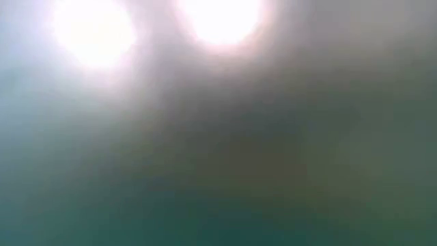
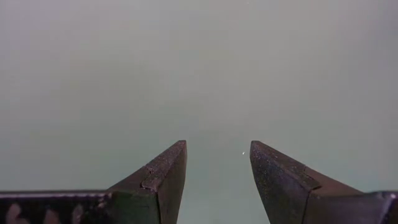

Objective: Sort Maruchan noodles
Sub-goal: Put the blue noodle pack into the yellow bin

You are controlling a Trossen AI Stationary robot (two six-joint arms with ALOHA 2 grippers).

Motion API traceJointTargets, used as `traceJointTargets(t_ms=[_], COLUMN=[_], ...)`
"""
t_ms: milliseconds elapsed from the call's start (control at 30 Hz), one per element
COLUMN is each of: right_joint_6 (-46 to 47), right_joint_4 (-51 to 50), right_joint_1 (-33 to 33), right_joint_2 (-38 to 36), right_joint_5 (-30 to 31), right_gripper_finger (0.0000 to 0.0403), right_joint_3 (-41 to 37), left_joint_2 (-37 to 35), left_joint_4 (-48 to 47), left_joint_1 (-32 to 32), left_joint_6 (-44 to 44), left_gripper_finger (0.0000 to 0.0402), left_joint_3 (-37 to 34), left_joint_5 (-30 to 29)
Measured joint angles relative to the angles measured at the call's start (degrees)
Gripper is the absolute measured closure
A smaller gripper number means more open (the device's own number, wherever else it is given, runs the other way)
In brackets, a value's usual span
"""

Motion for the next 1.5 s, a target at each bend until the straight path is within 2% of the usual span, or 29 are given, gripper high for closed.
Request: traceJointTargets(t_ms=[133,300,467,667,767,967,1100,1167,1233,1300,1367,1500], right_joint_6=[-1.4,-5.2,-13.1,-20.1,-25.0,-31.2,-31.3,-28.5,-24.8,-20.9,-19.2,-18.2], right_joint_4=[-9.0,-21.8,-33.6,-34.8,-34.7,-34.7,-34.8,-34.9,-34.6,-33.0,-28.6,-13.1], right_joint_1=[-5.7,-13.9,-23.5,-33.8,-37.5,-41.8,-43.0,-43.0,-42.9,-42.9,-42.3,-40.9], right_joint_2=[-4.2,-8.1,-9.2,-7.6,-6.2,-1.5,2.4,4.2,5.7,7.1,8.5,10.1], right_joint_5=[7.3,23.0,37.5,39.9,44.1,46.4,46.4,44.4,38.9,29.5,17.7,-4.1], right_gripper_finger=[0.0195,0.0195,0.0195,0.0195,0.0195,0.0195,0.0195,0.0195,0.0195,0.0195,0.0195,0.0195], right_joint_3=[0.0,0.0,0.0,0.0,0.0,0.0,0.0,0.0,0.0,0.0,0.0,0.0], left_joint_2=[-0.4,-0.5,-0.5,-0.5,-0.5,-0.5,-0.5,-0.5,-0.5,-0.5,-0.5,-0.5], left_joint_4=[0.1,2.2,6.5,11.5,13.3,15.6,15.7,15.7,15.7,15.7,15.7,15.6], left_joint_1=[0.0,0.0,0.1,1.6,2.8,5.7,7.2,7.8,8.4,8.9,9.4,10.5], left_joint_6=[0.2,1.3,1.5,1.5,1.5,1.5,1.5,1.5,1.5,1.5,1.6,4.4], left_gripper_finger=[0.0239,0.0239,0.0239,0.0239,0.0239,0.0239,0.0239,0.0239,0.0239,0.0239,0.0239,0.0239], left_joint_3=[0.0,0.0,0.0,0.0,0.0,0.0,0.0,0.0,0.0,0.0,0.0,0.0], left_joint_5=[0.0,0.8,0.8,0.7,0.7,0.5,0.5,0.5,0.5,0.5,0.5,0.8])
